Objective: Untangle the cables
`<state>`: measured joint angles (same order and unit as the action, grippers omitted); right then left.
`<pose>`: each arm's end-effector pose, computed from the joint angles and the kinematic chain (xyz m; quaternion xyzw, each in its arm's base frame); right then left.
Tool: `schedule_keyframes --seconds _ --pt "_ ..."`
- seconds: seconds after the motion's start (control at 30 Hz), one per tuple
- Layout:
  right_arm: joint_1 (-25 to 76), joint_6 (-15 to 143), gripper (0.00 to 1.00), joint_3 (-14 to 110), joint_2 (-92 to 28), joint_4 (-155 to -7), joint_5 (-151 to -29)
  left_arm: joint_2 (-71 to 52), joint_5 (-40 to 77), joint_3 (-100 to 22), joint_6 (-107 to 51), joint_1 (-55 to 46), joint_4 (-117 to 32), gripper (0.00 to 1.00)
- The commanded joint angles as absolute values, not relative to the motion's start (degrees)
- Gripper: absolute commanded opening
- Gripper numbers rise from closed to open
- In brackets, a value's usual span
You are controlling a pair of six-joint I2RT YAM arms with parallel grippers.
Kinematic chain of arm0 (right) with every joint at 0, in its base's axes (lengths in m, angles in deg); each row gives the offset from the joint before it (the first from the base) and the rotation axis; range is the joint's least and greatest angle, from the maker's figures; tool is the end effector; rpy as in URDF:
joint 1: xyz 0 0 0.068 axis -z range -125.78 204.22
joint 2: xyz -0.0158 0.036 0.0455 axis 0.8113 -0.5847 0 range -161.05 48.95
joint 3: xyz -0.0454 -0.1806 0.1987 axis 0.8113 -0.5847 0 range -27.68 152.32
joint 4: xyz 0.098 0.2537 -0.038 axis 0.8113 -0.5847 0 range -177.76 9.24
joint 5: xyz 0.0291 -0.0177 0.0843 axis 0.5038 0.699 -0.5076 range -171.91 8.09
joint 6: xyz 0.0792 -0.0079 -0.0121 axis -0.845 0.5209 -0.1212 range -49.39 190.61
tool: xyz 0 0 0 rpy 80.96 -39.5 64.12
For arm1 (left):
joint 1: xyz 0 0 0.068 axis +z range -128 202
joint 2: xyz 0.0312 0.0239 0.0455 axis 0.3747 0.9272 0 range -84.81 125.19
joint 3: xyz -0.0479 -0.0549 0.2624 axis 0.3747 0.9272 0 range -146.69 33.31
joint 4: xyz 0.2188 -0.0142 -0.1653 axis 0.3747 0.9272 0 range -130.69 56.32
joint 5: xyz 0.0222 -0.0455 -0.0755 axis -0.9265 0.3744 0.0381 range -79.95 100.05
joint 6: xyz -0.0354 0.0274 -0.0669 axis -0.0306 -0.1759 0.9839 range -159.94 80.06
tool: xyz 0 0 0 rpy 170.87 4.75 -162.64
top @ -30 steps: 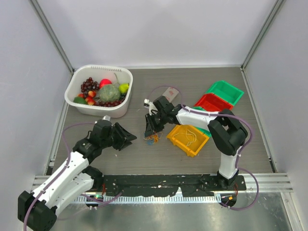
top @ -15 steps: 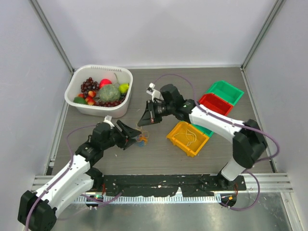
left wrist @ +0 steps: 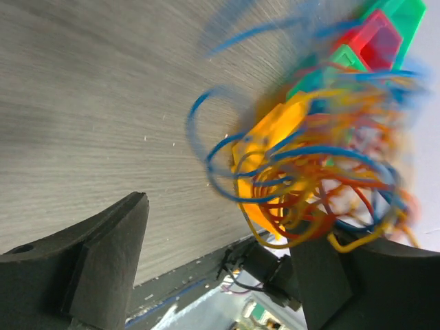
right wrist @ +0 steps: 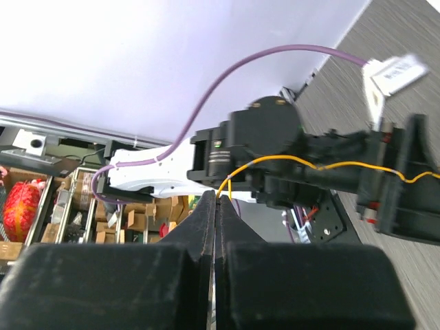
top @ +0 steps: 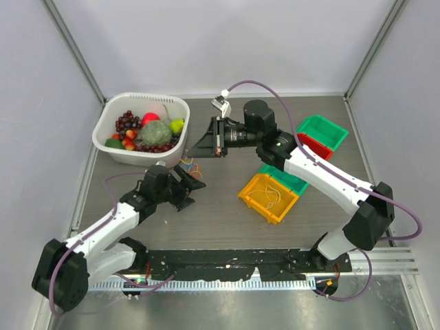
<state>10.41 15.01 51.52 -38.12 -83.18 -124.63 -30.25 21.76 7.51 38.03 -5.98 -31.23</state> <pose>0.2519 0.3070 0.3783 -0.1588 0.7351 0.6361 0.1728 0.2006 -0.1227 0.1682 -0.3377 0.8299 -0.4021 0.1884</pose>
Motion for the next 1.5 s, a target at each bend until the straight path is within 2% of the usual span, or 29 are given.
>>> schedule_keyframes --seconds 0.0,0.1,0.23,0.4,0.57,0.8,0.87,1.07,1.23,1.47 --pt "10.1 12.95 0.01 55.38 -35.07 -80.41 -126.21 -24.71 22.96 -0.59 28.56 -5.85 -31.74 0.8" --pt "10.19 13.56 0.01 54.41 -35.87 -80.41 -125.68 -26.97 20.79 -4.21 20.73 -6.73 -26.55 0.71" --pt "10.1 13.92 0.01 54.76 -35.87 -82.43 -124.98 -37.41 16.21 -2.29 14.22 -7.7 -23.81 0.72" --pt "10.19 14.88 0.01 56.6 -36.66 -84.45 -125.24 -50.87 16.81 2.37 6.22 -7.61 -26.96 0.73" --pt "10.19 13.92 0.01 58.36 -37.19 -84.54 -125.68 -55.72 15.15 2.21 -2.83 -7.7 -29.52 0.75" --pt "9.57 11.2 0.01 59.42 -37.36 -82.88 -126.21 -45.98 18.93 -0.08 -6.11 -7.7 -38.29 0.75" --pt "9.14 9.88 0.01 59.77 -37.19 -81.56 -126.21 -42.73 16.4 -0.61 -4.88 -7.79 -40.32 0.74" --pt "4.92 6.36 0.01 64.42 -37.45 -79.44 -125.16 -30.26 7.25 -1.4 -2.07 -7.7 -45.61 0.55" --pt "2.19 5.66 0.01 78.54 -39.46 -84.27 -123.58 -20.93 6.79 0.43 0.92 -7.7 -45.33 0.5" --pt "2.1 7.32 0.01 99.92 -44.91 -91.4 -121.56 -22.84 11.98 9.49 4.36 -7.7 -46.93 0.47"
